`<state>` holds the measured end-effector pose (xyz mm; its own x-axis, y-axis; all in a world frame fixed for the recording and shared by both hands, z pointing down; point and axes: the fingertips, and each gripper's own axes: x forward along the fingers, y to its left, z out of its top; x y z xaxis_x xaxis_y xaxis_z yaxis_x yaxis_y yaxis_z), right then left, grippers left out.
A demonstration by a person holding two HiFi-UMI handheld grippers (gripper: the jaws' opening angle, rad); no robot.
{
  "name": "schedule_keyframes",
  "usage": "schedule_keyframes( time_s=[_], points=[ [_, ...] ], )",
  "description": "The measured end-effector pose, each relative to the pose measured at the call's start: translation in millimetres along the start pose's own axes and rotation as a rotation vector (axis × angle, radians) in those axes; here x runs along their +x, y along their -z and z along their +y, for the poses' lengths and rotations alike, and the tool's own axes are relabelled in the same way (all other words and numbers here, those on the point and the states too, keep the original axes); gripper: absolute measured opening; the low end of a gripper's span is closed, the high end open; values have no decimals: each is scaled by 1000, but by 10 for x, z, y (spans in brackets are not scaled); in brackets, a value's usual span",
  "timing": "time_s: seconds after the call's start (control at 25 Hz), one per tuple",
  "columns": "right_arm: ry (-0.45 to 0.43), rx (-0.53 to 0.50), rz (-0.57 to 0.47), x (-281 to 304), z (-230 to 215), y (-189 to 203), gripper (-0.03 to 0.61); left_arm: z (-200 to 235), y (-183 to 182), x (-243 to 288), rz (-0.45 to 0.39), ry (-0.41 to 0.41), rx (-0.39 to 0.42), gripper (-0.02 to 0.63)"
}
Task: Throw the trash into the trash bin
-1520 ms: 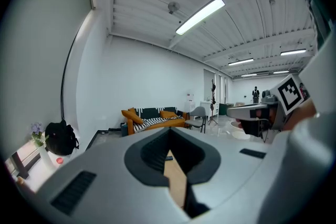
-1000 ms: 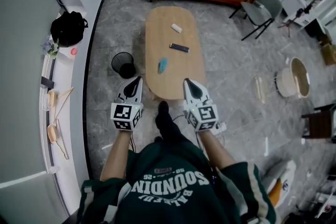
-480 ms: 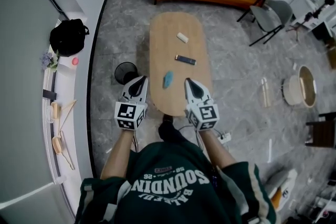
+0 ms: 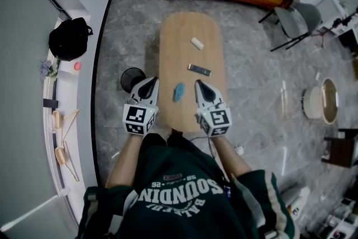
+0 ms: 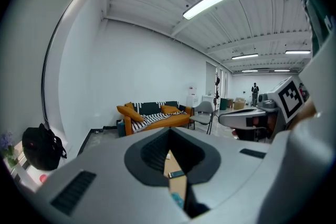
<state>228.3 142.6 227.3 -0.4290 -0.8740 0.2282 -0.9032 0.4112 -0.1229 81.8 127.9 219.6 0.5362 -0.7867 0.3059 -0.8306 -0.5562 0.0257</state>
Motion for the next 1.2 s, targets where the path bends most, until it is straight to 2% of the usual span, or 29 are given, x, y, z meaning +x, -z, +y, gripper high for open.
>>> schedule_keyframes(
  time_s=[0.4,0.84,1.08,1.2],
  points=[
    [19,9,32,461,-48,54,0,392,-61,404,13,31,4,2],
    [81,13,83,816,161,159,0,721,51,665,29,144,18,2],
    [125,27,113,1000,101,352,0,777,252,856,49,196,26,2],
    [149,33,163,1075,4,574,0,772,427,959,75,213,35,2]
  ],
)
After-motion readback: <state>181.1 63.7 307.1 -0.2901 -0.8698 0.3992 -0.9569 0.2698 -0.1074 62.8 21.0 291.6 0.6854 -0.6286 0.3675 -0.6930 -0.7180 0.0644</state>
